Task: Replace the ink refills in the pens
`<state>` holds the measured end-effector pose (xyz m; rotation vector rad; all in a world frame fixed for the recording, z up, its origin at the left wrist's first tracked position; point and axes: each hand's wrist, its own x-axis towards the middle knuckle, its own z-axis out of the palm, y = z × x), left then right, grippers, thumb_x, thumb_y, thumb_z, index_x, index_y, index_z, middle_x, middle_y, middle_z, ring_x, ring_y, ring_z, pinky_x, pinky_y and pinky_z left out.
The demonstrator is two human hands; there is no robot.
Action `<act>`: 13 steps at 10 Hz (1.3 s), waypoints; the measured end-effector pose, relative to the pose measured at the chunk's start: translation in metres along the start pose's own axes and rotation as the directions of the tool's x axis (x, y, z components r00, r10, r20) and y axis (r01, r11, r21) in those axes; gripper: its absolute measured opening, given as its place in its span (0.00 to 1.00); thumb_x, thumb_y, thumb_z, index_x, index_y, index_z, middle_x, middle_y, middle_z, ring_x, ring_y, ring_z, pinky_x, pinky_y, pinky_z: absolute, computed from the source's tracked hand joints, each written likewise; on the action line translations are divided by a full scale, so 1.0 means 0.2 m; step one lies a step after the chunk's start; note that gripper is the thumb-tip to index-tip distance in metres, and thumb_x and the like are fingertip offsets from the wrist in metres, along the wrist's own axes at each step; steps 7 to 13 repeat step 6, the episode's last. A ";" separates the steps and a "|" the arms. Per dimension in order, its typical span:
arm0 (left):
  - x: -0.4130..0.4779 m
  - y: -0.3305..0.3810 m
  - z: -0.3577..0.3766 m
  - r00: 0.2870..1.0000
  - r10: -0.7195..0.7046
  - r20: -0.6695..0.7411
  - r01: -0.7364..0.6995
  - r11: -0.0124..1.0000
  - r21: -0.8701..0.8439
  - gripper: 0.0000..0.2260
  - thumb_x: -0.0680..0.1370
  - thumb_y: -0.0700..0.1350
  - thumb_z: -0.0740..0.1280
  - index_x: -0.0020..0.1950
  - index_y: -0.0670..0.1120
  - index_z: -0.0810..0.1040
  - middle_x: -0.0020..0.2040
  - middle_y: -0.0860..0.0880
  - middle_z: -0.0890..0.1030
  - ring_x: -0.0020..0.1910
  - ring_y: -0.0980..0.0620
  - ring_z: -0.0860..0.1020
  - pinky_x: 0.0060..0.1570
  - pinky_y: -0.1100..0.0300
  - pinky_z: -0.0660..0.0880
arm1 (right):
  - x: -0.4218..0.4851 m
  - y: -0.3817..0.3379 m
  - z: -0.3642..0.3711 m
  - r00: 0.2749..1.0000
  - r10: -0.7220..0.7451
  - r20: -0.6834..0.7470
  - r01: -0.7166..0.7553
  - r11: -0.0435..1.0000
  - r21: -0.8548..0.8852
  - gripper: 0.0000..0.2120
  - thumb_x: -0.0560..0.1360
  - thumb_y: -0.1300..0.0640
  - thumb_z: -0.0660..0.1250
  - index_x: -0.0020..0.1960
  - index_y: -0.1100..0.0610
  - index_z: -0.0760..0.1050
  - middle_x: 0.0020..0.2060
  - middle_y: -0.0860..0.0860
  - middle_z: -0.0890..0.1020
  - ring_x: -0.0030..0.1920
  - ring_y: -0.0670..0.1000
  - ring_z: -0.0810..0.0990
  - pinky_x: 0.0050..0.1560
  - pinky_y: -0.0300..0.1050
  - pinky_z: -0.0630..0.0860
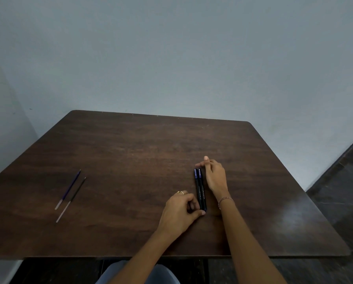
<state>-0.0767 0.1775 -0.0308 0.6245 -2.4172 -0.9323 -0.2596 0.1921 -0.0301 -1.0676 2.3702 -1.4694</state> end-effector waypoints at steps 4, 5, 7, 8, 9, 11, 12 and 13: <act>-0.03 -0.01 -0.06 1.000 -0.013 -0.012 0.011 0.984 -0.176 0.05 0.69 0.47 0.75 0.39 0.51 0.80 0.37 0.57 0.78 0.38 0.59 0.77 0.39 0.69 0.73 | 0.00 0.00 0.01 0.997 -0.019 0.068 0.028 0.991 -0.133 0.20 0.82 0.48 0.51 0.47 0.52 0.81 0.48 0.46 0.76 0.58 0.50 0.73 0.56 0.41 0.65; -0.05 -0.04 -0.14 1.000 -0.014 -0.001 0.014 0.992 -0.129 0.01 0.72 0.49 0.71 0.43 0.53 0.80 0.40 0.58 0.77 0.41 0.60 0.76 0.42 0.67 0.75 | -0.02 -0.05 -0.01 0.998 -0.009 0.059 0.018 0.987 -0.160 0.20 0.82 0.48 0.51 0.50 0.54 0.81 0.49 0.47 0.76 0.58 0.51 0.72 0.56 0.40 0.63; -0.07 -0.07 -0.20 0.997 -0.006 -0.073 0.007 1.000 0.015 0.02 0.74 0.52 0.68 0.45 0.56 0.79 0.41 0.60 0.77 0.42 0.62 0.75 0.40 0.70 0.71 | -0.03 -0.08 -0.01 0.998 -0.070 0.006 0.069 0.967 -0.247 0.20 0.82 0.47 0.52 0.53 0.56 0.80 0.50 0.49 0.76 0.60 0.53 0.72 0.56 0.41 0.66; -0.07 -0.07 -0.20 0.997 -0.006 -0.073 0.007 1.000 0.015 0.02 0.74 0.52 0.68 0.45 0.56 0.79 0.41 0.60 0.77 0.42 0.62 0.75 0.40 0.70 0.71 | -0.03 -0.08 -0.01 0.998 -0.070 0.006 0.069 0.967 -0.247 0.20 0.82 0.47 0.52 0.53 0.56 0.80 0.50 0.49 0.76 0.60 0.53 0.72 0.56 0.41 0.66; -0.07 -0.07 -0.20 0.997 -0.006 -0.073 0.007 1.000 0.015 0.02 0.74 0.52 0.68 0.45 0.56 0.79 0.41 0.60 0.77 0.42 0.62 0.75 0.40 0.70 0.71 | -0.03 -0.08 -0.01 0.998 -0.070 0.006 0.069 0.967 -0.247 0.20 0.82 0.47 0.52 0.53 0.56 0.80 0.50 0.49 0.76 0.60 0.53 0.72 0.56 0.41 0.66; -0.07 -0.07 -0.20 0.997 -0.006 -0.073 0.007 1.000 0.015 0.02 0.74 0.52 0.68 0.45 0.56 0.79 0.41 0.60 0.77 0.42 0.62 0.75 0.40 0.70 0.71 | -0.03 -0.08 -0.01 0.998 -0.070 0.006 0.069 0.967 -0.247 0.20 0.82 0.47 0.52 0.53 0.56 0.80 0.50 0.49 0.76 0.60 0.53 0.72 0.56 0.41 0.66; -0.07 -0.07 -0.20 0.997 -0.006 -0.073 0.007 1.000 0.015 0.02 0.74 0.52 0.68 0.45 0.56 0.79 0.41 0.60 0.77 0.42 0.62 0.75 0.40 0.70 0.71 | -0.03 -0.08 -0.01 0.998 -0.070 0.006 0.069 0.967 -0.247 0.20 0.82 0.47 0.52 0.53 0.56 0.80 0.50 0.49 0.76 0.60 0.53 0.72 0.56 0.41 0.66; -0.07 -0.07 -0.20 0.997 -0.006 -0.073 0.007 1.000 0.015 0.02 0.74 0.52 0.68 0.45 0.56 0.79 0.41 0.60 0.77 0.42 0.62 0.75 0.40 0.70 0.71 | -0.03 -0.08 -0.01 0.998 -0.070 0.006 0.069 0.967 -0.247 0.20 0.82 0.47 0.52 0.53 0.56 0.80 0.50 0.49 0.76 0.60 0.53 0.72 0.56 0.41 0.66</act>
